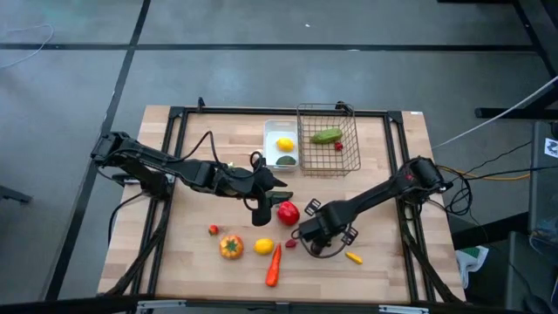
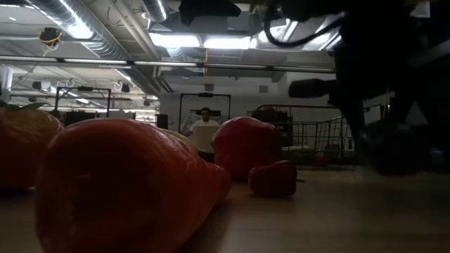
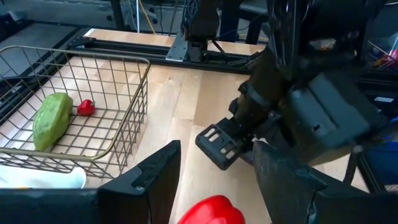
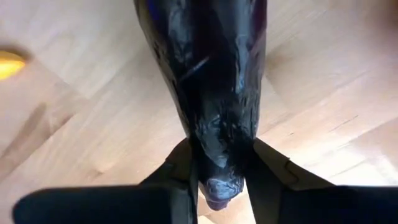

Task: Sort produce into baskets
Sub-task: Put the violet eggplant into the gold wire basket

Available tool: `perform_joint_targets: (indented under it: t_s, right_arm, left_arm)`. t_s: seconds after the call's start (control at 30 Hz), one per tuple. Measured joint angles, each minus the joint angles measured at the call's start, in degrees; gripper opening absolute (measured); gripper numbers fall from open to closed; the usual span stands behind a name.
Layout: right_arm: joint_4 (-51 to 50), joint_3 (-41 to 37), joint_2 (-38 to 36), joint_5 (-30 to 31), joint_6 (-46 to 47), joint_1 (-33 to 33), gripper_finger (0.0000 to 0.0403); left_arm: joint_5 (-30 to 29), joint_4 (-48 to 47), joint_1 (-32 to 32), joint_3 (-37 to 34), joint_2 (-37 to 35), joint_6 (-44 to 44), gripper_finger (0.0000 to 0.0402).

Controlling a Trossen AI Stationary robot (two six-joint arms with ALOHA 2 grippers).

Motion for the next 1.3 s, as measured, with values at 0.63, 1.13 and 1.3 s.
perform_joint_targets:
  t_s: [0.63,1.13,1.3]
  right_arm:
    - [-7.8,0.0,-19.4,4.3,3.3,-10.2,0.01]
    - [-0.9,0.0,-30.5,13.3,0.3,-37.3,0.0099]
    - [6.3,0.0,-27.7,4.8,-5.3,-47.4,0.0099]
  left_arm:
    - [0.0,0.0,0.0,0.0,0.0,0.0,0.0198]
    - [0.0,0.0,0.0,0.0,0.0,0.7,0.0198]
    - [-0.1,0.0,0.0,0.0,0.0,0.7,0.0198]
